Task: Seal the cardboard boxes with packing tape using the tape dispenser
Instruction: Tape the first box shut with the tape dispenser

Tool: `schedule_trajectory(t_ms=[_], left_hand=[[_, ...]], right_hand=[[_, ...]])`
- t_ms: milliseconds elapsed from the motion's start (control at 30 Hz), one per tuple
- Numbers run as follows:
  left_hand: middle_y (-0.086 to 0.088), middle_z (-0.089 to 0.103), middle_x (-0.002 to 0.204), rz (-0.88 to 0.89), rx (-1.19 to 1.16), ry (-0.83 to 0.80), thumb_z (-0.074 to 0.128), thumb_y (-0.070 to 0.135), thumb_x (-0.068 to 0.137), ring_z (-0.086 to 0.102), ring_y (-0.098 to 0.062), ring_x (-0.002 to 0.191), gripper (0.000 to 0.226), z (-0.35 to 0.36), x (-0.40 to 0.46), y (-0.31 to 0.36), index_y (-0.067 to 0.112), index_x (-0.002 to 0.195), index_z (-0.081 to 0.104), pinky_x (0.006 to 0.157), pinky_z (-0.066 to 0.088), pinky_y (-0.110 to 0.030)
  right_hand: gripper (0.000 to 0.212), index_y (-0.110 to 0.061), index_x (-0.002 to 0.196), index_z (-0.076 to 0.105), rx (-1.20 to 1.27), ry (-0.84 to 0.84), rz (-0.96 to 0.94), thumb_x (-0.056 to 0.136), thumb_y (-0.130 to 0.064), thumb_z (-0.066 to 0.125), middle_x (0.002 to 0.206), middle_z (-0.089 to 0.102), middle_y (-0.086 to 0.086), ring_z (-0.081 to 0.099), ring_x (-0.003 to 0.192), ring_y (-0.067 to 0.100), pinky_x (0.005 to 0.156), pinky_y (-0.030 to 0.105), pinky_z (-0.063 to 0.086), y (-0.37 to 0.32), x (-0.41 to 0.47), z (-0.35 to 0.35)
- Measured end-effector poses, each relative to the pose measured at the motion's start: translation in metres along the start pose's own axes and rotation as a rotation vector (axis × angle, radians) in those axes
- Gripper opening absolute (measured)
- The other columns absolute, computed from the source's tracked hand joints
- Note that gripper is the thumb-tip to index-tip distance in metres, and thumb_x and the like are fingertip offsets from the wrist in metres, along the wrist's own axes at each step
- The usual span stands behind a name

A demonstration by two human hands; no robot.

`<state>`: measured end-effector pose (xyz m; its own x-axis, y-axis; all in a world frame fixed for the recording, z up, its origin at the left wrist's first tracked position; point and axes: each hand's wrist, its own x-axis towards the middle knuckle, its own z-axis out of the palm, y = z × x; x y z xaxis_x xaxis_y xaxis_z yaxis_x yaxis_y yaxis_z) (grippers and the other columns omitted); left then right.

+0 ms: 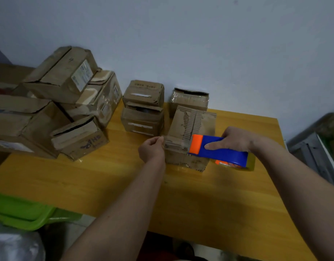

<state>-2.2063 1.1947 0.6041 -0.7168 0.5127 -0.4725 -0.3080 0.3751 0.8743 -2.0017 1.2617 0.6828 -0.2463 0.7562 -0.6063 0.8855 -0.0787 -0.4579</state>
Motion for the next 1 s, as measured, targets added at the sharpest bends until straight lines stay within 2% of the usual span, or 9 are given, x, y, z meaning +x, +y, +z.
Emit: schedule_trajectory(t_ms=[100, 200, 333, 500, 600, 767, 933, 1000], left_hand=[[0.0, 0.069, 0.085, -0.016, 0.005, 0.001, 0.07, 0.013, 0.086, 0.063, -0.014, 0.081, 0.016, 0.002, 0.009, 0.002, 0.023, 0.074, 0.065, 0.062, 0.049, -0.019], [0.001, 0.067, 0.086, -0.035, 0.002, -0.019, 0.069, 0.013, 0.087, 0.061, -0.011, 0.08, 0.015, 0.003, 0.018, 0.003, 0.023, 0.076, 0.065, 0.057, 0.045, -0.016], [0.003, 0.066, 0.088, -0.058, 0.041, -0.076, 0.068, 0.014, 0.087, 0.059, -0.008, 0.079, 0.011, 0.007, 0.023, -0.001, 0.022, 0.081, 0.065, 0.054, 0.041, -0.015], [0.001, 0.067, 0.089, -0.069, 0.0, -0.065, 0.068, 0.012, 0.087, 0.062, -0.012, 0.084, 0.009, 0.013, 0.025, -0.01, 0.02, 0.082, 0.067, 0.062, 0.047, -0.018], [0.0, 0.068, 0.088, -0.057, -0.008, -0.046, 0.068, 0.012, 0.087, 0.063, -0.014, 0.083, 0.011, 0.014, 0.024, -0.014, 0.021, 0.081, 0.067, 0.066, 0.05, -0.02], [0.002, 0.067, 0.088, -0.049, -0.002, -0.02, 0.067, 0.013, 0.088, 0.062, -0.01, 0.08, 0.013, 0.013, 0.024, -0.022, 0.022, 0.079, 0.066, 0.061, 0.047, -0.017], [0.002, 0.064, 0.094, 0.002, 0.1, -0.034, 0.062, 0.018, 0.092, 0.06, -0.012, 0.086, 0.014, 0.015, 0.026, -0.029, 0.025, 0.08, 0.061, 0.062, 0.043, -0.018], [-0.002, 0.062, 0.109, -0.007, 0.188, -0.051, 0.061, 0.024, 0.093, 0.058, -0.012, 0.088, 0.002, 0.018, 0.028, -0.025, 0.022, 0.093, 0.06, 0.063, 0.042, -0.018]], right_hand=[[0.047, -0.018, 0.086, 0.06, -0.009, -0.031, 0.001, 0.067, -0.058, 0.075, 0.077, 0.069, 0.0, 0.066, 0.07, 0.017, 0.051, 0.023, 0.047, -0.007, 0.006, -0.001], [0.045, -0.019, 0.086, 0.06, -0.014, -0.069, -0.004, 0.067, -0.056, 0.076, 0.074, 0.069, -0.002, 0.067, 0.067, 0.015, 0.048, 0.021, 0.047, -0.012, 0.011, -0.003], [0.052, -0.018, 0.09, 0.062, -0.052, -0.134, 0.026, 0.061, -0.06, 0.076, 0.077, 0.071, -0.001, 0.069, 0.072, 0.016, 0.053, 0.023, 0.051, -0.011, 0.015, -0.009], [0.064, -0.018, 0.09, 0.063, -0.095, -0.206, 0.05, 0.047, -0.064, 0.075, 0.073, 0.073, -0.003, 0.071, 0.07, 0.016, 0.055, 0.024, 0.052, -0.013, 0.022, -0.013], [0.056, -0.017, 0.087, 0.063, -0.069, -0.195, 0.063, 0.054, -0.059, 0.078, 0.067, 0.072, -0.005, 0.07, 0.061, 0.014, 0.048, 0.021, 0.051, -0.013, 0.027, -0.012], [0.044, -0.019, 0.084, 0.061, -0.064, -0.175, 0.067, 0.065, -0.055, 0.078, 0.064, 0.071, -0.006, 0.069, 0.059, 0.012, 0.048, 0.02, 0.049, -0.011, 0.036, -0.008], [0.049, -0.018, 0.088, 0.06, -0.106, -0.183, 0.071, 0.064, -0.056, 0.077, 0.083, 0.07, 0.002, 0.067, 0.074, 0.019, 0.058, 0.027, 0.05, -0.011, 0.04, -0.006], [0.05, -0.015, 0.09, 0.061, -0.084, -0.204, 0.07, 0.065, -0.054, 0.079, 0.083, 0.071, 0.005, 0.069, 0.072, 0.022, 0.06, 0.029, 0.054, -0.012, 0.042, -0.006]])
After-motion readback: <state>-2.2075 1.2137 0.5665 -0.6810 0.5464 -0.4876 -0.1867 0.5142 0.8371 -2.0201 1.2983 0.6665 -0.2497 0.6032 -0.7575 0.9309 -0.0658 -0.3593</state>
